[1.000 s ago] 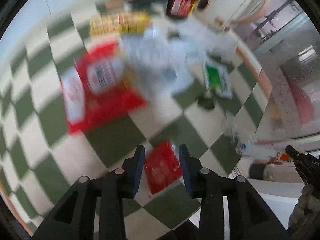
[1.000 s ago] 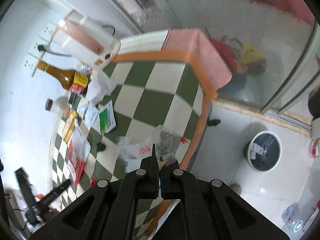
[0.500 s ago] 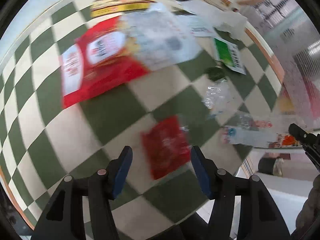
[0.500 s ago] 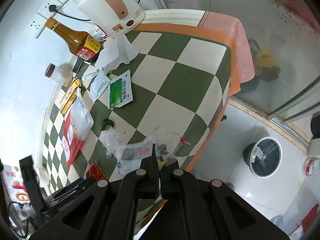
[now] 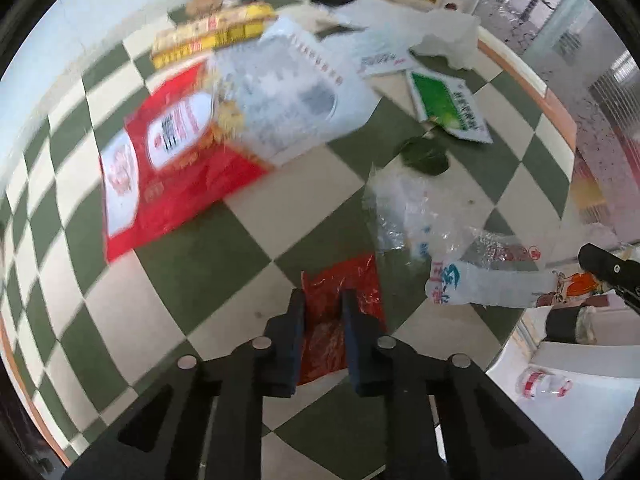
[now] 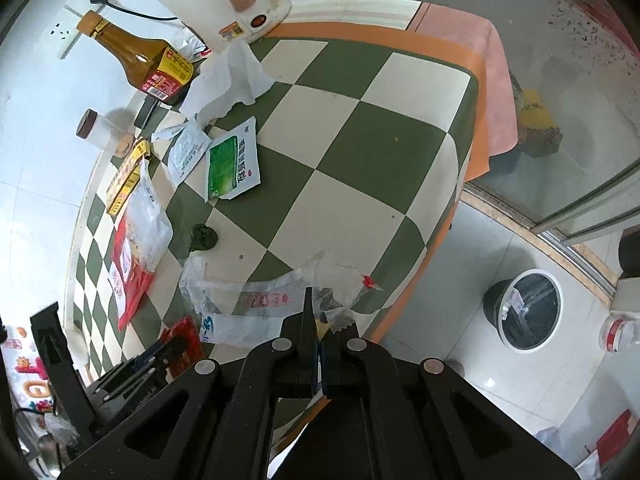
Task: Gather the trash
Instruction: 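Grasp the red wrapper with the left tool while the right tool grasps the clear plastic bag, then carry the wrapper and bag over the bin and open both tools to drop them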
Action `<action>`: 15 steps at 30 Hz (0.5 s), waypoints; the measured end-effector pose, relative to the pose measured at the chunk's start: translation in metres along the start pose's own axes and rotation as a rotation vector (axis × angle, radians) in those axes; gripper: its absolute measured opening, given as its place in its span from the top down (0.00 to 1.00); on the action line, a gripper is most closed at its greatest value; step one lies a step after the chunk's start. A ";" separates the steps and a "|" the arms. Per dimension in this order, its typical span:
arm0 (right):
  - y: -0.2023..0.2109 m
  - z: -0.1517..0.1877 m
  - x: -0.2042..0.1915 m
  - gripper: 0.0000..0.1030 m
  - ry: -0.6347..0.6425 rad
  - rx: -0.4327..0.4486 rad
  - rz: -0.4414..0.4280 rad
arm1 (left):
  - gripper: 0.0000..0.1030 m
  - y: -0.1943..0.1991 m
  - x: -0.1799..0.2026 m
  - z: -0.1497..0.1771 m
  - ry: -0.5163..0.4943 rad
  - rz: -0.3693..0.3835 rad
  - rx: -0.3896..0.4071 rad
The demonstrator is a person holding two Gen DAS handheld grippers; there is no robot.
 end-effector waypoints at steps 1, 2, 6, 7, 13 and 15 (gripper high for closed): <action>0.003 0.000 0.002 1.00 -0.006 0.005 -0.005 | 0.87 0.007 0.002 -0.001 -0.005 0.004 0.015; 0.003 0.000 0.002 1.00 -0.006 0.005 -0.005 | 0.87 0.013 0.003 -0.001 -0.013 0.006 0.028; 0.025 -0.004 0.022 1.00 -0.061 0.053 -0.036 | 0.88 0.047 0.018 -0.006 -0.076 -0.017 0.105; 0.037 -0.006 0.037 1.00 -0.092 0.079 -0.044 | 0.88 0.055 0.025 -0.009 -0.091 -0.013 0.125; 0.086 0.000 0.127 1.00 -0.246 0.183 -0.016 | 0.88 0.083 0.089 -0.029 -0.225 0.055 0.177; 0.097 0.005 0.160 1.00 -0.295 0.210 0.014 | 0.88 0.076 0.122 -0.033 -0.280 0.083 0.171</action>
Point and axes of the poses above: each gripper's, at about its wrist camera, not at the fingertips, and y roughly against the way its jaws point, x to its right, z to its underside, the point moved 1 cm from there along -y, roughly the way its jaws point, and after that the axes turned 2 degrees about -y, right-handed, at the moved point
